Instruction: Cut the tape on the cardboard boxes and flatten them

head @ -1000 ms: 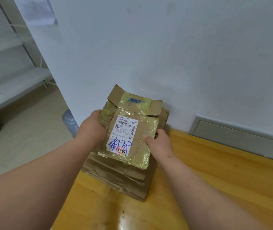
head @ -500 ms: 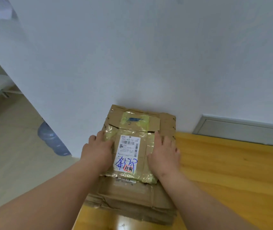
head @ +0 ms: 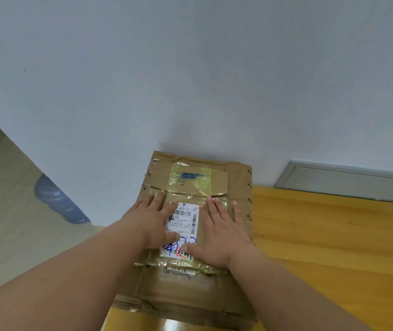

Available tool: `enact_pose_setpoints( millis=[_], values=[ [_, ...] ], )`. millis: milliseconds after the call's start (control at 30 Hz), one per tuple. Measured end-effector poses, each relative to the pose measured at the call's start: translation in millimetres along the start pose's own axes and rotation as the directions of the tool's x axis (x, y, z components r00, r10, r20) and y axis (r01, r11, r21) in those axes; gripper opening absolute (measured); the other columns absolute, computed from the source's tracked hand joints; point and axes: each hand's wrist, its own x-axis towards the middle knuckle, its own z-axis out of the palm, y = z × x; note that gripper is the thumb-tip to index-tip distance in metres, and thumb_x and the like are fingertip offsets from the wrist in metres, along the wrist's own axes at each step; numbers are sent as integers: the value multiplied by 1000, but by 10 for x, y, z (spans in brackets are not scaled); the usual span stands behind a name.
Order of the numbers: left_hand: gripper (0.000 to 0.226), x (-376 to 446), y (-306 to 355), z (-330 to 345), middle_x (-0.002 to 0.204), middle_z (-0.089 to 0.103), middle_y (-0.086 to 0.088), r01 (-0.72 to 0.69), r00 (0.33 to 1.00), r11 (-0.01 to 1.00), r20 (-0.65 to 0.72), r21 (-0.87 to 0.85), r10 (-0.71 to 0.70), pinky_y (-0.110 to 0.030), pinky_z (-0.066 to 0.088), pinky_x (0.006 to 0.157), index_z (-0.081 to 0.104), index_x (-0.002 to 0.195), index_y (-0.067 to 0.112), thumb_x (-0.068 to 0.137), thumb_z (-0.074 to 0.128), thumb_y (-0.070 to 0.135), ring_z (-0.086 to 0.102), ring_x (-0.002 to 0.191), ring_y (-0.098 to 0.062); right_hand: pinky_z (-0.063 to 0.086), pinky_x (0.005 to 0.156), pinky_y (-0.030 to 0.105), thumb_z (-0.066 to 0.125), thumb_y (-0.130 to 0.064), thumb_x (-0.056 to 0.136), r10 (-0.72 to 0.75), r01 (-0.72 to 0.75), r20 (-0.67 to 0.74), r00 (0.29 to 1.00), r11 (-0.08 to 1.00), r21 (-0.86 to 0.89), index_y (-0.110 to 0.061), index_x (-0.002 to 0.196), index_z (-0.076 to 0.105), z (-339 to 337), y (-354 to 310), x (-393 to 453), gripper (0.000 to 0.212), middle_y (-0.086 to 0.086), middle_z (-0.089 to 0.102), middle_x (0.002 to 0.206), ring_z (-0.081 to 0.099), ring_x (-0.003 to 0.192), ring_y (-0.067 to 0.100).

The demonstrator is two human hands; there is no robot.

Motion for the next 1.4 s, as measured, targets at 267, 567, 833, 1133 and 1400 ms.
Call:
enact_pose_setpoints(
  millis=[267, 567, 833, 1133, 1400],
  values=[
    [117, 113, 78, 99, 162, -26, -3, 36, 996, 999, 76, 31, -39, -51, 1, 120, -18, 153, 38, 71, 45, 90, -18, 150, -31, -29, 106, 58, -1, -103, 53, 26, -27, 51, 998, 999, 20, -22, 154, -17, 228, 3, 132, 131, -2, -33, 156, -36, 142, 17],
    [116, 18, 130, 112, 164, -16, -3, 52, 998, 998, -27, 22, -52, -50, 3, 120, -10, 156, 37, 70, 48, 89, -11, 151, -33, -30, 105, 59, 5, -100, 60, 53, -52, 40, 998, 998, -29, -19, 155, -15, 155, -53, 49, 126, 2, -27, 160, -33, 144, 19],
    [111, -112, 189, 131, 158, 11, 1, 43, 987, 999, -155, -3, -43, -49, 13, 115, 4, 157, 27, 73, 49, 84, 7, 147, -23, -27, 107, 56, 14, -97, 62, 74, -75, -64, 995, 997, -10, -18, 157, 5, 50, -123, -81, 124, 3, 3, 165, -8, 151, 22],
    [104, -142, 209, 139, 165, -3, 6, 87, 991, 994, -99, -65, -93, -51, 8, 118, 7, 157, 21, 81, 47, 79, -5, 152, -20, -31, 104, 59, 23, -93, 70, 94, -94, 8, 996, 994, 52, -16, 157, -1, 28, -99, -109, 119, 1, -9, 165, -16, 150, 19],
    [92, -318, 369, -180, 151, 30, 6, 121, 957, 992, -265, -18, -122, -45, 23, 110, 31, 148, 26, 72, 52, 75, 28, 139, -22, -32, 104, 58, 29, -71, 89, 6, 3, -191, 982, 999, 47, -26, 156, 12, -82, 46, -367, 82, -5, -6, 166, -12, 151, 18]
  ],
)
